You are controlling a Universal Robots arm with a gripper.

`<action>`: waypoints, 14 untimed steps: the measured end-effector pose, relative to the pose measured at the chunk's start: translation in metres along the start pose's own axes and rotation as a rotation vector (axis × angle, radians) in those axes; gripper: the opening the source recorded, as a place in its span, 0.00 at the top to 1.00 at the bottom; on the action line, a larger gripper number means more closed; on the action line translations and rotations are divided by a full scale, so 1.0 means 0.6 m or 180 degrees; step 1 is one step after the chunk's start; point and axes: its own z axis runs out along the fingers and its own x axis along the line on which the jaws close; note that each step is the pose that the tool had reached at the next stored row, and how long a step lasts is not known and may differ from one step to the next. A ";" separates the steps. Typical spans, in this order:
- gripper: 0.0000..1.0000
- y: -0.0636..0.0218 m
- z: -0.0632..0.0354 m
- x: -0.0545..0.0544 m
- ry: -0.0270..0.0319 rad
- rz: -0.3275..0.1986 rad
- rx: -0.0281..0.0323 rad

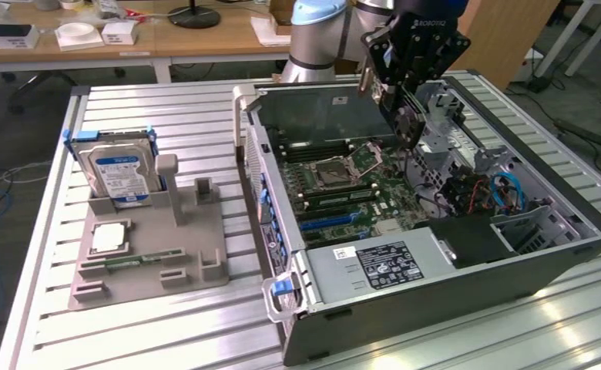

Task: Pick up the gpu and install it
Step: 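Insert the gpu into the slot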

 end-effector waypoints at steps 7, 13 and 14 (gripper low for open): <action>0.73 0.000 0.000 0.000 0.0000 -0.0080 -0.0003; 0.73 0.000 0.000 0.000 0.0000 -0.0207 -0.0008; 0.73 0.000 0.000 0.000 0.0000 -0.0241 -0.0009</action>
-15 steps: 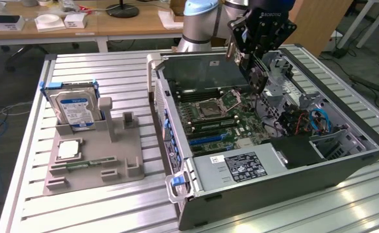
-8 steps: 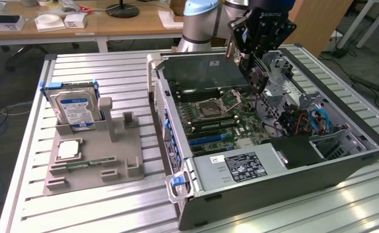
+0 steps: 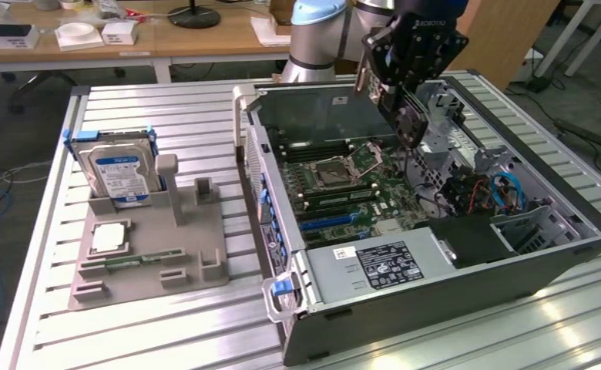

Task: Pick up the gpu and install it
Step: 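Insert the gpu into the slot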

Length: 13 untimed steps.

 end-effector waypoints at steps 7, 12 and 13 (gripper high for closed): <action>0.73 0.000 0.000 0.000 0.0000 -0.0242 -0.0009; 0.73 0.000 0.000 0.000 -0.0001 -0.0424 -0.0016; 0.73 0.000 0.000 0.000 -0.0001 -0.0464 -0.0017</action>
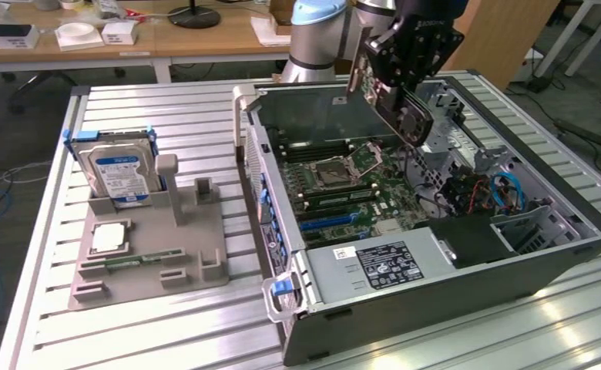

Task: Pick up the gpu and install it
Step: 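Insert the gpu into the slot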

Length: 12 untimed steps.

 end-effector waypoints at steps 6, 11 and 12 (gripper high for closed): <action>0.73 0.000 0.000 0.000 0.0000 -0.0178 -0.0007; 0.73 0.000 0.000 0.000 0.0000 -0.0280 -0.0011; 0.73 0.000 0.000 0.000 0.0000 -0.0299 -0.0011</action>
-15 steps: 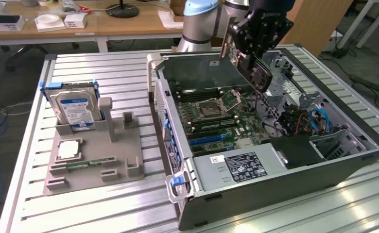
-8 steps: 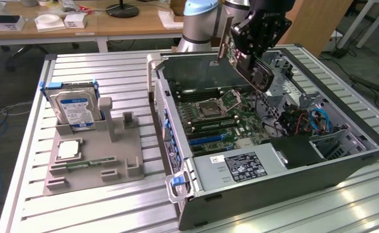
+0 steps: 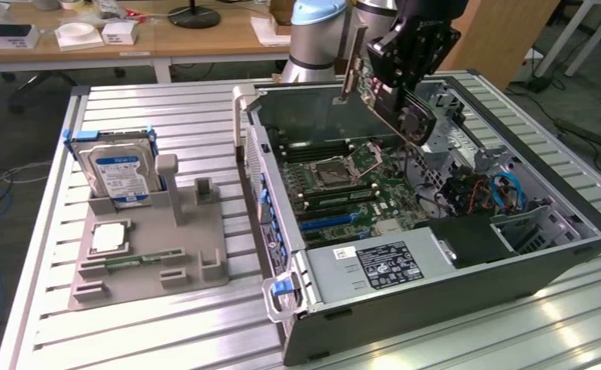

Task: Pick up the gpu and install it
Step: 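Insert the gpu into the slot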

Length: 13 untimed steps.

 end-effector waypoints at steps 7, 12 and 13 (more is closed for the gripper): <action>0.73 0.000 0.000 0.000 0.0000 -0.0121 -0.0005; 0.73 0.000 0.000 0.000 0.0000 -0.0211 -0.0008; 0.73 0.000 0.000 0.000 0.0000 -0.0232 -0.0009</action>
